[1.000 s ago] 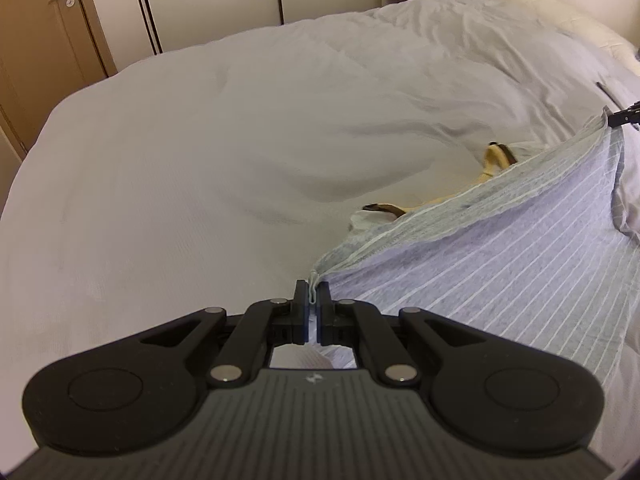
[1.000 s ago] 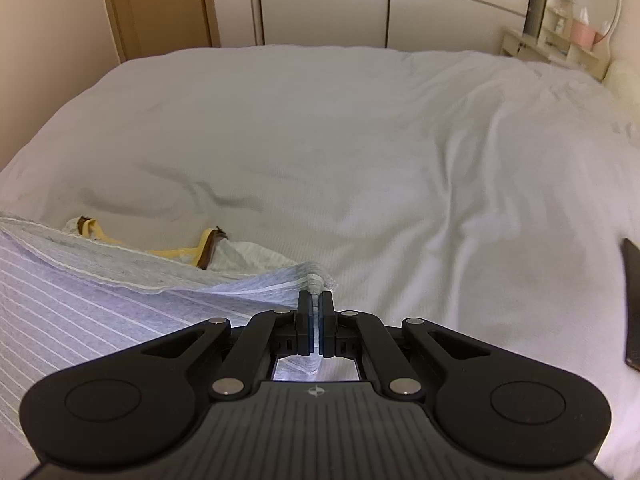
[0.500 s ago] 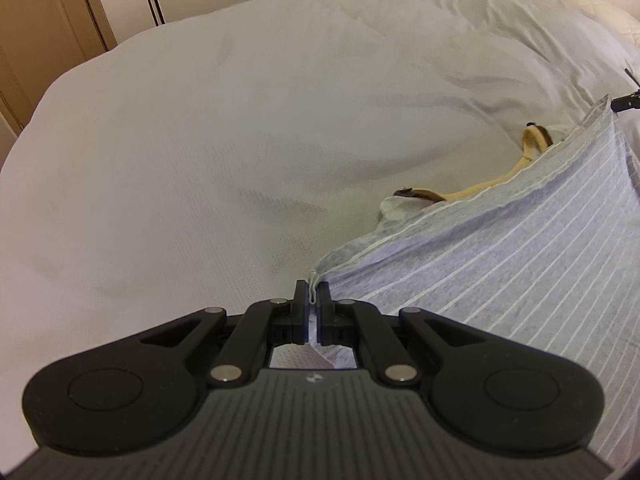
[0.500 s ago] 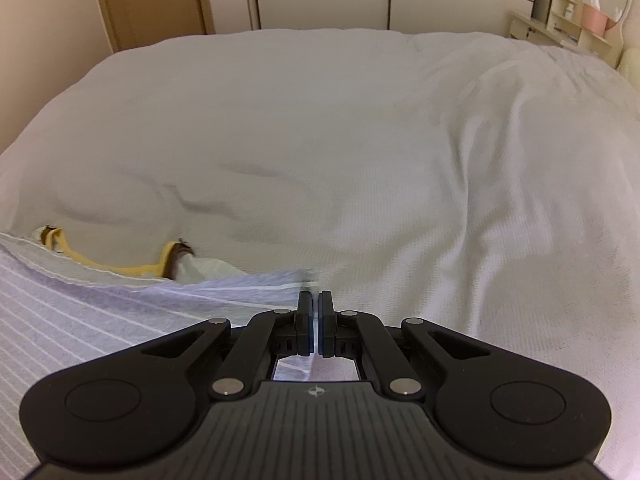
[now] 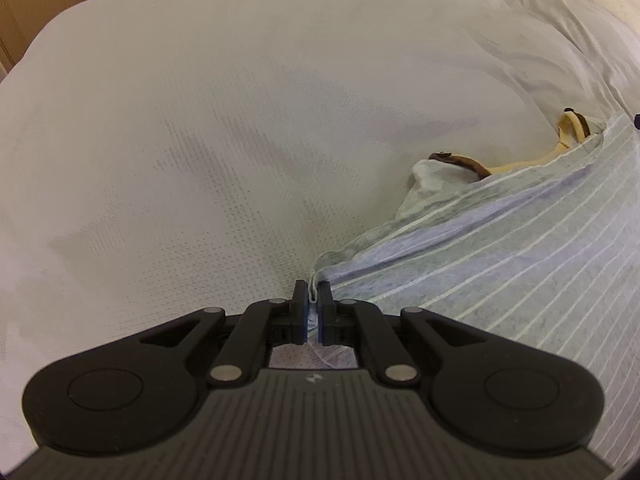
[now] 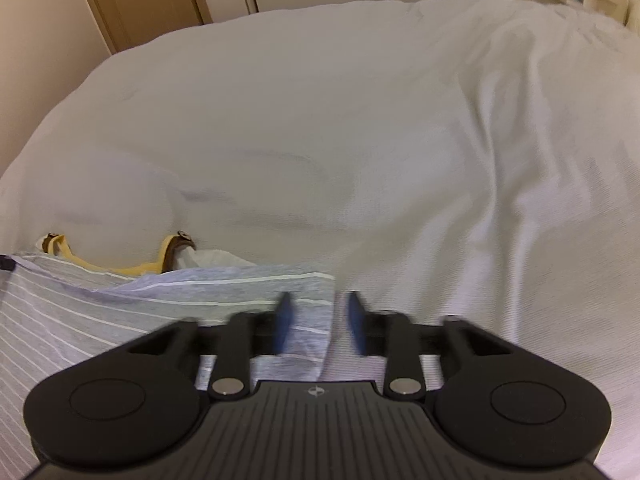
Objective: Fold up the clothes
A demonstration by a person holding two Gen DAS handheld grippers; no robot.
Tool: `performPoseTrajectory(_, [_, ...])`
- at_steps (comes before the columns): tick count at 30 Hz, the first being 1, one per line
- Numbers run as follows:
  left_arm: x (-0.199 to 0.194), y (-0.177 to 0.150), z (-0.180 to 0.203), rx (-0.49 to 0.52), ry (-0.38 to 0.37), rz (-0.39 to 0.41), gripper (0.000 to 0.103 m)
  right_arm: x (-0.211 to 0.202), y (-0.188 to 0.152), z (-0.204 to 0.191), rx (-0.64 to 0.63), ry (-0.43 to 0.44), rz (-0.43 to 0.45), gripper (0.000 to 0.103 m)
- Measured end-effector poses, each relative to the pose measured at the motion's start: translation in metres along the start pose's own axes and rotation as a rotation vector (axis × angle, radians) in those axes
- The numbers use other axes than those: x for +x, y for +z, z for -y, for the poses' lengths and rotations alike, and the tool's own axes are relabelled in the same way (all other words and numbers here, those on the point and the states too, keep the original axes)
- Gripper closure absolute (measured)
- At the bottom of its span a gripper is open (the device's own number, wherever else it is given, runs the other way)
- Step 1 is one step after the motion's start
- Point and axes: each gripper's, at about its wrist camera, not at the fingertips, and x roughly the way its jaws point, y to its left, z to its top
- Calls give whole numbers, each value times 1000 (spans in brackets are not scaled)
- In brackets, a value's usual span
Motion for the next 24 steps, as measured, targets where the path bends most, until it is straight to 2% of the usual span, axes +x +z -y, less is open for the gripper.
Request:
performPoseTrajectory(6, [5,0,0,17,6,0,100,24,-1,9,72,29,-41,62])
performPoseTrajectory(8, [0,-1,2,32,13,17,101,27,0,10,103,20,-35,86])
performPoseTrajectory(9, [-3,-1,3,40,16,26,101,27,0,11,111,11,-29,101])
performPoseTrajectory(13, [-22,-4,5,59,29,94,101,11,3,0,47,-15,22,102])
performPoseTrajectory(16, [-29,-5,4,64,26,120,102,-4,8,5,62,-41,74,102])
performPoseTrajectory(20, [-20,-5,2,81,23,91,102,2,5,16,122,2,21,101])
performPoseTrajectory(21, [-18,-5,1,81,23,84,102,6,2,14,113,5,11,94])
performPoseTrajectory(23, [-16,-5,0,81,24,77,102,13,-1,13,109,15,-1,86])
performPoseTrajectory(24, [-15,-6,1,84,25,76,102,16,-1,12,113,21,-3,76])
